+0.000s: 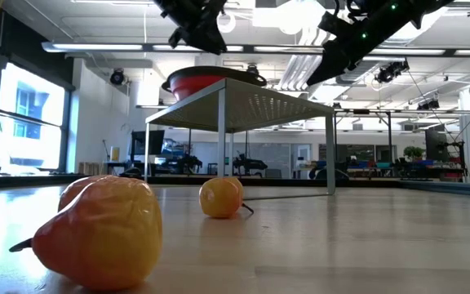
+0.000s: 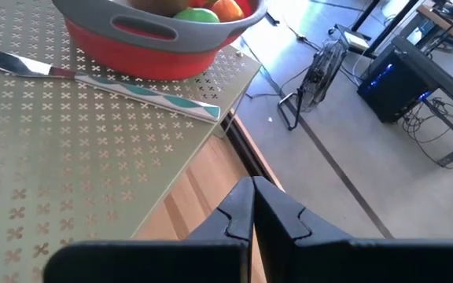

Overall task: Pick & Place Fruit
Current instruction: Put the orange pear into the red strainer on the shelf

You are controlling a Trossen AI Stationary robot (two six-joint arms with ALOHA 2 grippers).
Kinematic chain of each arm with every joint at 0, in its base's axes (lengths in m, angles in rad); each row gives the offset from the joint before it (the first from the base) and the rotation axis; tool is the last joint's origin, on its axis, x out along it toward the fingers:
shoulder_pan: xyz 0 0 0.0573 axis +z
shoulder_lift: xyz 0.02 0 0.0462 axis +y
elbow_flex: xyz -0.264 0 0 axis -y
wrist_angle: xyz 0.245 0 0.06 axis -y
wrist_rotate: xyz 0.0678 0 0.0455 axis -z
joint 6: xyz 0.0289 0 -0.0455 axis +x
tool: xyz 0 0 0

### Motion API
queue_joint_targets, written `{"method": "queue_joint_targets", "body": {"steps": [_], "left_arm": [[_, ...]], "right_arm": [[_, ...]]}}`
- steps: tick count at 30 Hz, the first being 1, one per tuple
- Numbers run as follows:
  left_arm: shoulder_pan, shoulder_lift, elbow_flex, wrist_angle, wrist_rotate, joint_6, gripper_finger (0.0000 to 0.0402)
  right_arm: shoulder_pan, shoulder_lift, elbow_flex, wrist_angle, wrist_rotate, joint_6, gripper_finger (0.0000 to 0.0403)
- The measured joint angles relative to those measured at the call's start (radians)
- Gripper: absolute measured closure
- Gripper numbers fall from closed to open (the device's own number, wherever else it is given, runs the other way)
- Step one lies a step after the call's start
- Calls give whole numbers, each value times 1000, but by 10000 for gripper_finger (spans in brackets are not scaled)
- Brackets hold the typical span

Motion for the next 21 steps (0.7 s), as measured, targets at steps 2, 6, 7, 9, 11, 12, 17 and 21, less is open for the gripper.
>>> {"method": "queue_joint_targets", "body": {"steps": [2,6,7,9,11,12,17,21], "left_arm": [[-23,0,-8,14,1,23,293],[-81,0,-18,41,4,67,293],[-100,0,-18,44,4,67,293],[-141,0,-18,44,4,80,293],[-185,0,-18,42,6,101,293],[-206,0,-18,41,6,111,293],[-302,0,-18,40,6,144,293],[-368,0,-20,30,5,150,293]], "right_arm": [[0,0,0,5,0,-10,401],[0,0,0,12,0,-7,401],[0,0,0,12,0,5,401],[0,0,0,12,-1,28,401],[0,0,0,12,-2,47,400],[0,0,0,12,-2,53,400],[0,0,0,12,-2,52,400],[0,0,0,12,-6,68,400]]}}
